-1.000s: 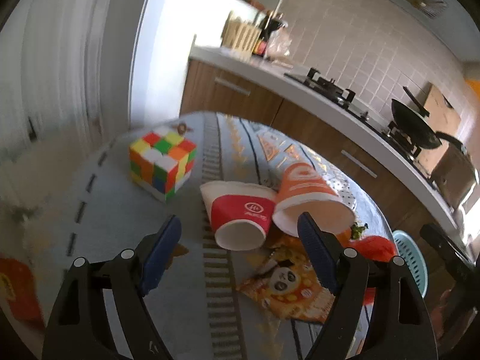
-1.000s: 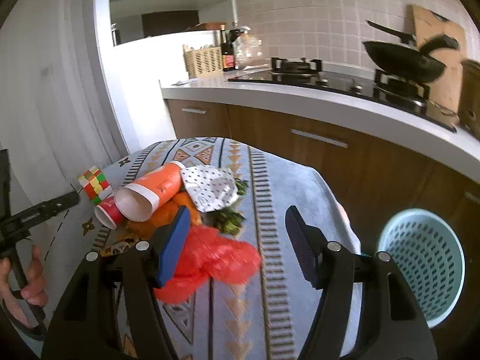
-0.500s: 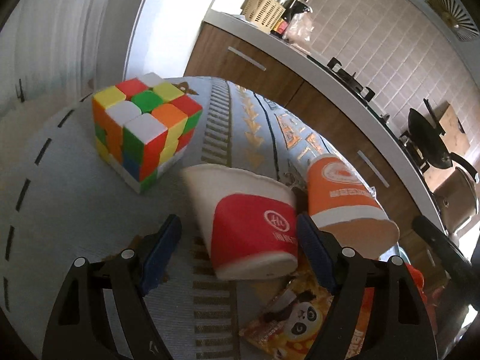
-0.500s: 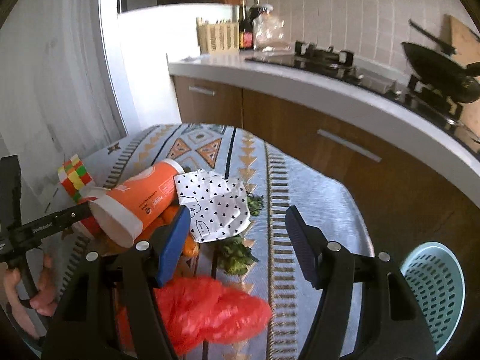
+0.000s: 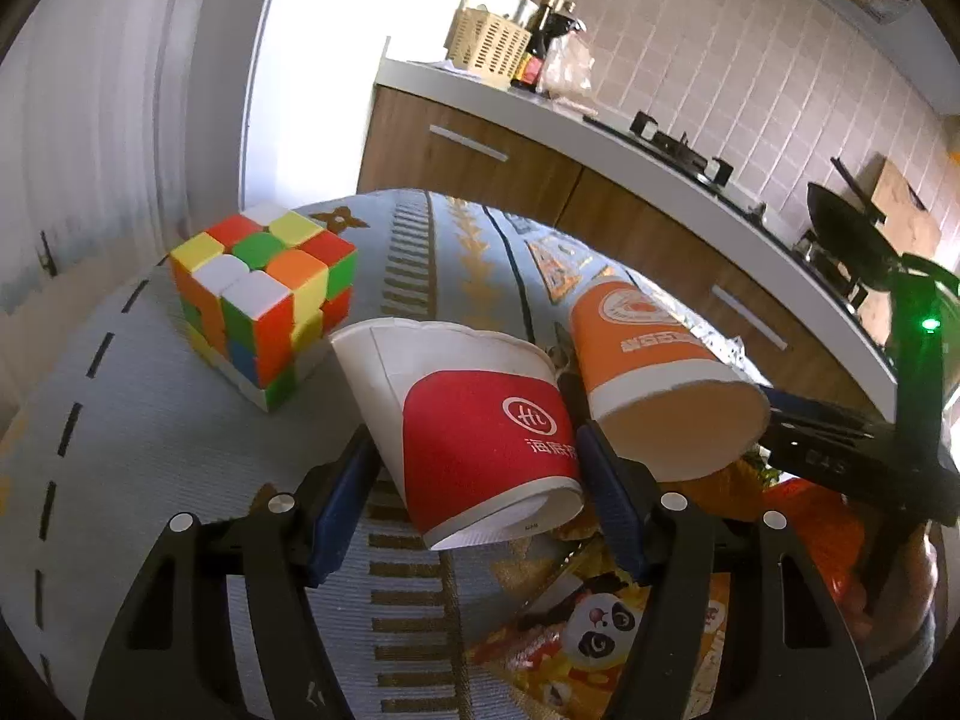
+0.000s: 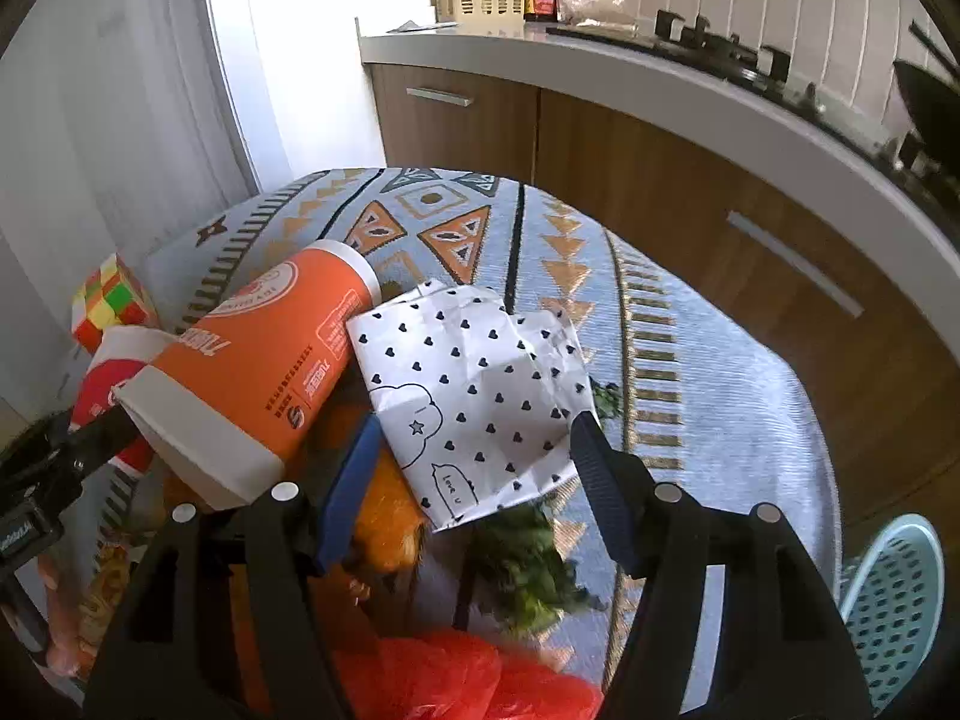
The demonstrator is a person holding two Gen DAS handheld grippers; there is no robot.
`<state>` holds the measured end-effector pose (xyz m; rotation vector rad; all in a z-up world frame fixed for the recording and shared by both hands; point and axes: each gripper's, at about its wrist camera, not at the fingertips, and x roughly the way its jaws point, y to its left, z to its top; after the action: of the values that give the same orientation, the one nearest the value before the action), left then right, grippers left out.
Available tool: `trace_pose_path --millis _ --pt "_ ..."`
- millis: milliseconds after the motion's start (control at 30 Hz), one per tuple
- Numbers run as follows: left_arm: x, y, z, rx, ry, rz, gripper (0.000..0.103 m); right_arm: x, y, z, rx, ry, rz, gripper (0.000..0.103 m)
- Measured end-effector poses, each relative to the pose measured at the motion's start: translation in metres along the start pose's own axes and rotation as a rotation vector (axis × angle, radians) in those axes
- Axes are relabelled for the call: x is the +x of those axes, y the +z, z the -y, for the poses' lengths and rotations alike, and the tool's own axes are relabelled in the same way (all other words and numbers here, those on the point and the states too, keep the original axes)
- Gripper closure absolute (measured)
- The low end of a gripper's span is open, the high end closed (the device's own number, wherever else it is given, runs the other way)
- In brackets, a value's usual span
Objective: Collect trash
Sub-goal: 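Grasp the red-and-white paper cup with the left tool while the right grasps the polka-dot bag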
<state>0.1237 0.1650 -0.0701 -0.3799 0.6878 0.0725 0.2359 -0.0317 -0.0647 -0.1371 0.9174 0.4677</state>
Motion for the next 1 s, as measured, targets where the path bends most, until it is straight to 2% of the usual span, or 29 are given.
trace_pose_path --millis 133,200,267,300,500,600,667,733,767,800,867,1000 --pt "-0.011 -0.002 0.000 -0.003 0.008 0.055 0.038 0.007 0.004 0.008 0.040 0.056 -0.018 0.044" --pt "-0.018 -0.001 0.000 -0.003 0.016 0.086 0.038 0.003 0.003 0.009 0.043 0.075 -0.013 0.071" --pt "-0.024 0.000 -0.003 -0.017 0.032 0.115 0.038 -0.002 0.000 0.010 0.041 0.054 -0.005 0.089" --pt "-0.025 0.001 -0.006 -0.028 0.033 0.121 0.038 -0.008 -0.003 0.011 0.046 0.043 0.010 0.094" --pt "-0.029 0.002 -0.012 -0.056 0.005 0.130 0.038 -0.058 -0.013 0.022 0.056 0.014 0.160 0.099" --pt "-0.032 0.003 -0.011 -0.050 0.016 0.145 0.038 -0.071 -0.011 0.026 0.049 0.017 0.170 0.099" --pt "-0.033 0.003 -0.012 -0.057 0.011 0.146 0.038 -0.068 -0.006 0.029 0.050 0.028 0.143 0.097" --pt "-0.034 0.003 -0.014 -0.067 0.009 0.150 0.038 -0.060 -0.001 0.029 0.047 0.031 0.116 0.076" --pt "-0.035 0.003 -0.014 -0.071 0.007 0.151 0.038 -0.055 0.003 0.029 0.041 0.021 0.107 0.044" --pt "-0.036 0.003 -0.015 -0.073 0.004 0.152 0.038 -0.050 0.003 0.027 0.034 0.009 0.115 0.028" --pt "-0.035 0.003 -0.015 -0.073 0.004 0.147 0.038 -0.037 0.008 0.024 0.010 -0.026 0.099 0.029" --pt "-0.031 0.004 -0.012 -0.052 0.009 0.140 0.038 -0.008 0.017 0.028 0.021 -0.010 0.059 0.028"
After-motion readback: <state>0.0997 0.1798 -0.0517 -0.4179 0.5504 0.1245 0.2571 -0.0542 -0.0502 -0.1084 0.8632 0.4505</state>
